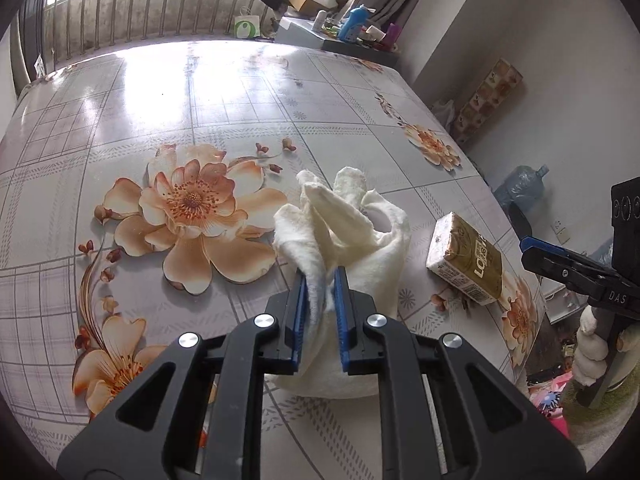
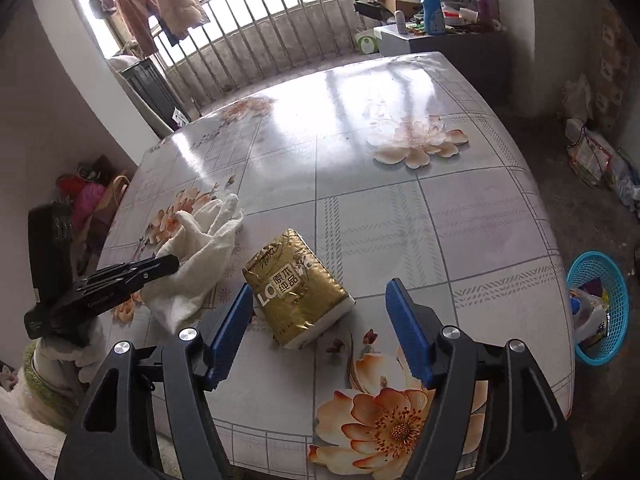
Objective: Collect trash
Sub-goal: 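Grasp the white cloth with the left gripper while the right gripper grasps the gold box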
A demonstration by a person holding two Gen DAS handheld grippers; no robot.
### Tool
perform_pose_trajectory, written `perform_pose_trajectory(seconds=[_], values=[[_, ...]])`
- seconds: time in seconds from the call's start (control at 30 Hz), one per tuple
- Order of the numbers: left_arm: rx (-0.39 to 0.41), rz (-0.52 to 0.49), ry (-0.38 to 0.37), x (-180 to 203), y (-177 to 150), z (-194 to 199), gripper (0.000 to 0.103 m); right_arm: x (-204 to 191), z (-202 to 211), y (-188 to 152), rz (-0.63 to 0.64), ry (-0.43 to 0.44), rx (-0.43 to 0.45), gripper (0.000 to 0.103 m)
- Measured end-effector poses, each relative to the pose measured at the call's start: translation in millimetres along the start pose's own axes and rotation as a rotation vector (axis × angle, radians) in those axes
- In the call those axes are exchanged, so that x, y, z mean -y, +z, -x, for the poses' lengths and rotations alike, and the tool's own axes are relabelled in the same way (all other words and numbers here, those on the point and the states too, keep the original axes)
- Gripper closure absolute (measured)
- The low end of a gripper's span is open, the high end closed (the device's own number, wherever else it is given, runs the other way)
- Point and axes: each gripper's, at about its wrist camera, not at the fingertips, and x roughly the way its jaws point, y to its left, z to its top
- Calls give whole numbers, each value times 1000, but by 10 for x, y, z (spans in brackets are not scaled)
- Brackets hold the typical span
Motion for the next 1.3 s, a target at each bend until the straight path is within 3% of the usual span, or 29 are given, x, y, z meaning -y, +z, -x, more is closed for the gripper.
perform_pose_trajectory(seconds=[0.17,0.37,0.47,0.6,0.73,0.9,1.03,1.3], values=[[7,15,-16,-48,-13,35,86,-244,-289,53,190,-40,-65,25],[-13,54,-80,-158,-72,69,81,-210,-422,-61,111,8,-189,25],[-10,60,-117,-183,-70,105,76,-256,-333,-118,106,25,-180,25],[-25,60,-83,-183,-39,51,76,-179,-277,-70,71,-48,-123,25],[-45,74,-79,-171,-16,-15,76,-101,-320,6,16,-41,-118,25],[-50,71,-50,-125,-13,-58,79,-144,-438,-5,14,-50,-129,25],[-53,32,-9,-19,-9,-102,89,-140,-478,-28,2,-57,-132,26],[-8,23,-25,60,43,14,98,-136,-456,-48,-26,-13,-139,46]])
